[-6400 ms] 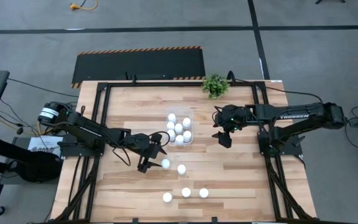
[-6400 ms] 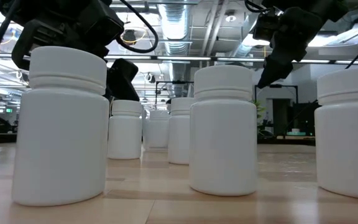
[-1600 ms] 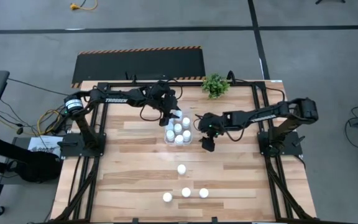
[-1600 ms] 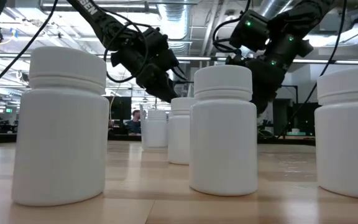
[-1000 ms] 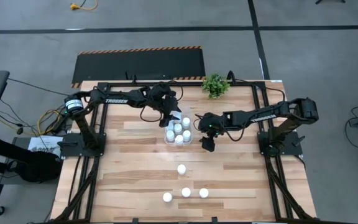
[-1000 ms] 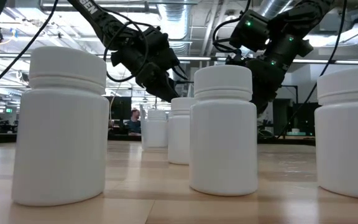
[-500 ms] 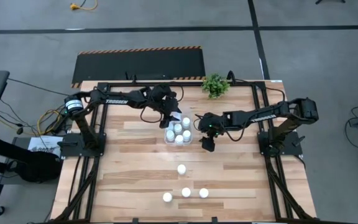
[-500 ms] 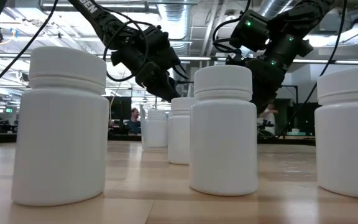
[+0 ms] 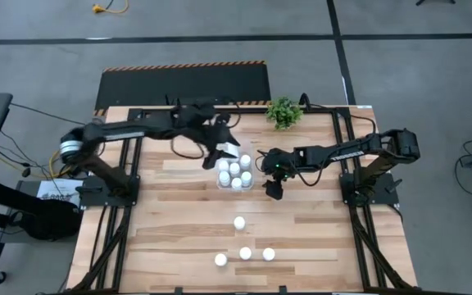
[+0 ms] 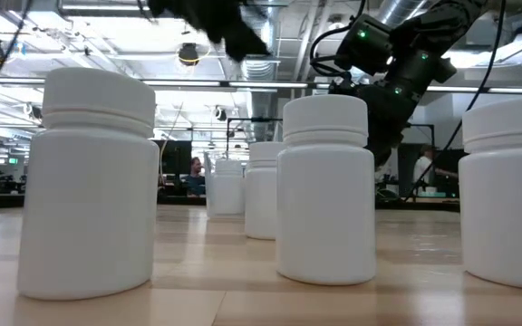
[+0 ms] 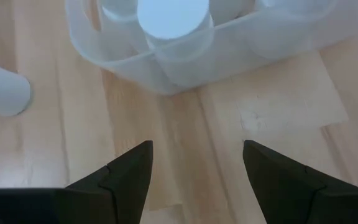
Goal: Pick and place pill bottles into a basket
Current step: Put the pill bottles into the container
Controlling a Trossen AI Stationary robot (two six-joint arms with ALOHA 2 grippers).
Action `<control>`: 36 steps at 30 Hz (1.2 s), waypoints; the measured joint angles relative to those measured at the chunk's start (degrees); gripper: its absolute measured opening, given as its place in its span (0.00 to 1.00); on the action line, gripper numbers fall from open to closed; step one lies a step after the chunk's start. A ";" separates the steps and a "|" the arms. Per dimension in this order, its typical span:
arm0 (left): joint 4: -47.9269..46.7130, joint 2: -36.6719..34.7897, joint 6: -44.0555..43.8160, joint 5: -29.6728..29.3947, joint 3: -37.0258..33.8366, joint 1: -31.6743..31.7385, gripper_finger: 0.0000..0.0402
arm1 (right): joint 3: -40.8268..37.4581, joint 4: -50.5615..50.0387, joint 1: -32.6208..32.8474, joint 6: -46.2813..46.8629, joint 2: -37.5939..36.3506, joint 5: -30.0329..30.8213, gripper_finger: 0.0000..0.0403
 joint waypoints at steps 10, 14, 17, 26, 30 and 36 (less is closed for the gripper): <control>-4.32 -15.31 -14.62 -9.50 1.25 -11.26 0.48 | 0.00 1.55 0.06 0.39 0.00 -14.19 0.61; -5.65 -19.28 -19.34 -18.10 -2.46 -17.87 0.48 | 0.00 3.48 0.80 0.66 0.00 -14.66 0.61; -5.79 -21.80 -23.04 -23.14 -7.72 -21.61 0.48 | 0.00 6.19 2.11 0.40 0.00 -14.68 0.61; 5.51 -29.98 -33.49 -28.56 -27.80 -27.69 0.48 | 0.34 16.39 5.88 -1.09 0.00 -13.50 0.60; 11.05 -33.24 -35.37 -29.60 -34.45 -29.18 0.48 | 1.44 15.13 8.22 -3.81 0.00 -12.41 0.60; 16.01 -35.52 -36.40 -29.83 -39.76 -30.09 0.48 | 2.29 14.74 14.86 -10.62 1.20 -1.14 0.58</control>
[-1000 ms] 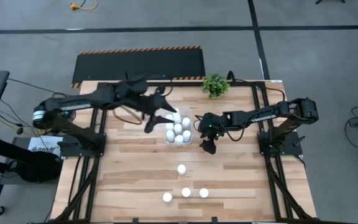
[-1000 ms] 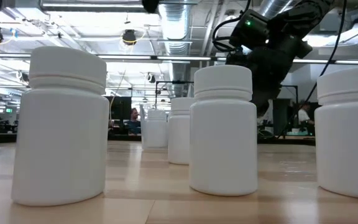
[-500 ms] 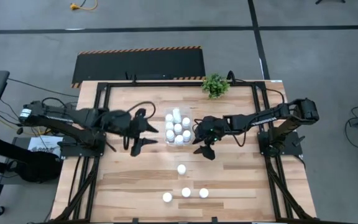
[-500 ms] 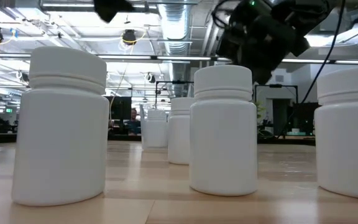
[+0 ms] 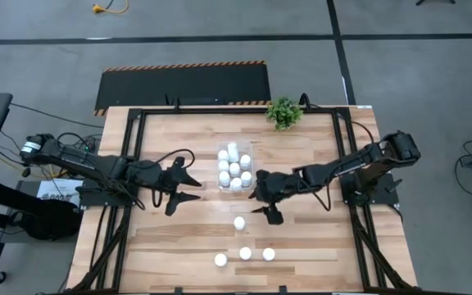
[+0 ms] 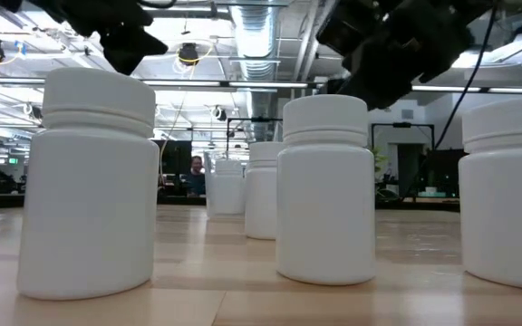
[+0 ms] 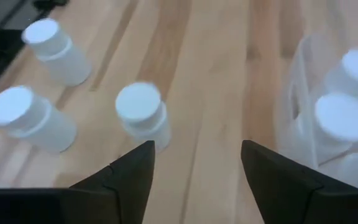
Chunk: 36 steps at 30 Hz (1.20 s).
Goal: Pick and place pill bottles into a basket
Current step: Put the pill bottles into the container
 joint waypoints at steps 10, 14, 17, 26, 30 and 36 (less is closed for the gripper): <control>0.02 0.28 0.57 -0.27 -0.13 -0.15 0.48 | 4.67 0.50 6.02 0.77 5.73 7.84 0.55; -0.05 0.28 0.95 -0.27 -0.13 -0.15 0.48 | 7.85 -1.13 7.44 0.80 9.16 7.79 0.55; -0.05 0.28 0.95 -0.27 -0.13 -0.15 0.48 | 10.62 -2.34 8.03 0.78 11.46 7.79 0.55; -0.23 0.30 0.95 -0.25 -0.13 -0.15 0.48 | 14.79 -7.02 8.25 0.72 14.41 7.44 0.56; -0.39 0.30 0.95 -0.24 -0.13 -0.15 0.48 | 14.87 -6.88 8.37 0.58 14.36 7.23 0.56; -0.46 0.30 0.94 -0.23 -0.13 -0.15 0.48 | 14.87 -5.94 8.29 0.73 15.21 4.42 0.55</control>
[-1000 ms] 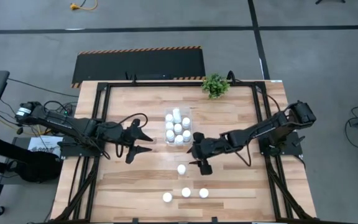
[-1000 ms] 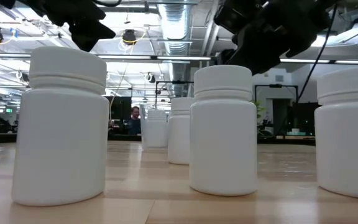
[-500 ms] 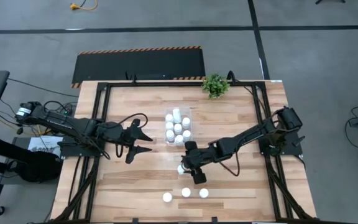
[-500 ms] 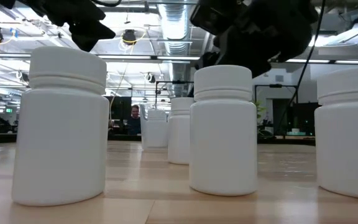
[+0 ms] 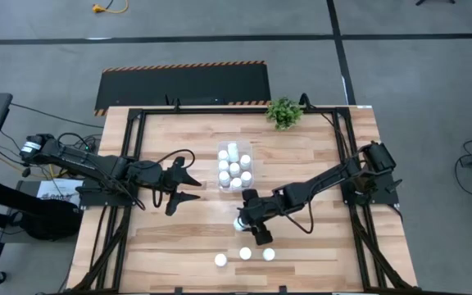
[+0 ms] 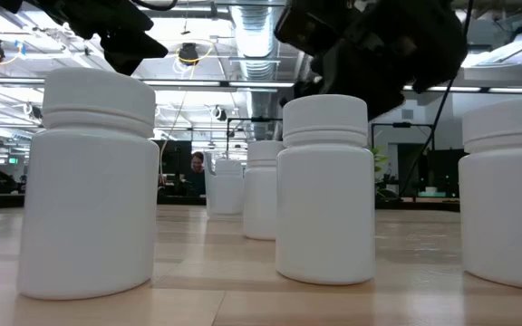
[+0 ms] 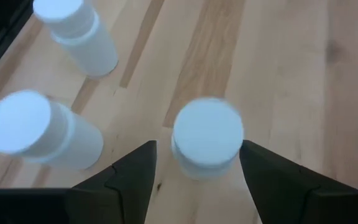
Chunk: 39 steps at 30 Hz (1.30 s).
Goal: Pick and place pill bottles into a basket
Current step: Put the pill bottles into the container
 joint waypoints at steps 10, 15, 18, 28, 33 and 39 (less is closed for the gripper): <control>0.00 0.00 -0.01 0.01 0.00 0.01 0.48 | -0.04 1.16 -0.05 -0.86 0.03 -0.15 0.54; -0.02 0.00 -0.01 0.01 0.00 0.02 0.48 | -0.04 1.87 -0.05 -1.50 0.03 -0.15 0.54; 0.00 0.00 0.01 0.03 0.00 0.00 0.48 | -0.04 2.12 -0.07 -1.50 0.03 -0.15 0.54; 0.00 0.02 0.03 0.03 0.01 0.01 0.48 | -0.14 2.77 -0.05 -1.57 1.02 -0.65 0.51; 0.01 0.02 0.06 0.03 0.02 0.02 0.48 | -0.17 2.87 -0.16 -1.53 1.67 -1.24 0.51; 0.00 0.02 0.06 0.05 0.02 0.02 0.48 | -0.07 3.43 -0.18 -1.64 1.65 -1.23 0.49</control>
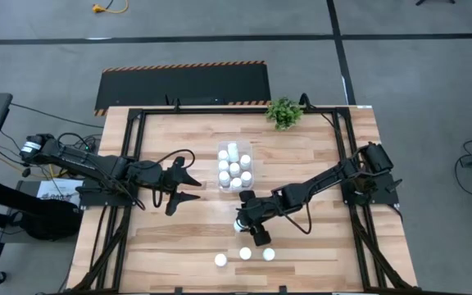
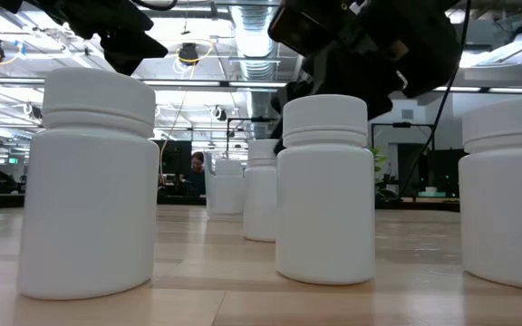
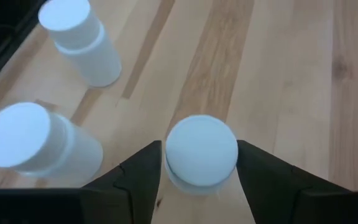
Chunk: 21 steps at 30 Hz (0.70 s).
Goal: Pick and place pill bottles into a basket
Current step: Put the pill bottles into the container
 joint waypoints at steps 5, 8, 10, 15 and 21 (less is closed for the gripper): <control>0.00 0.00 -0.02 0.01 0.00 0.00 0.48 | 0.00 0.75 -0.32 0.12 0.00 -0.15 0.43; 0.00 0.00 -0.02 0.01 0.00 0.00 0.48 | 0.00 0.89 -0.63 0.14 0.00 -0.19 0.40; 0.00 0.00 -0.02 0.01 0.00 0.00 0.48 | 0.00 0.91 -0.77 0.12 0.00 -0.18 0.38; -0.02 0.00 -0.02 0.01 0.00 0.00 0.48 | 1.58 -0.45 -1.27 0.06 0.00 -0.36 0.41; -0.03 0.00 -0.02 0.01 0.00 0.00 0.48 | 7.17 -10.11 -2.64 -2.21 -0.39 -0.36 0.40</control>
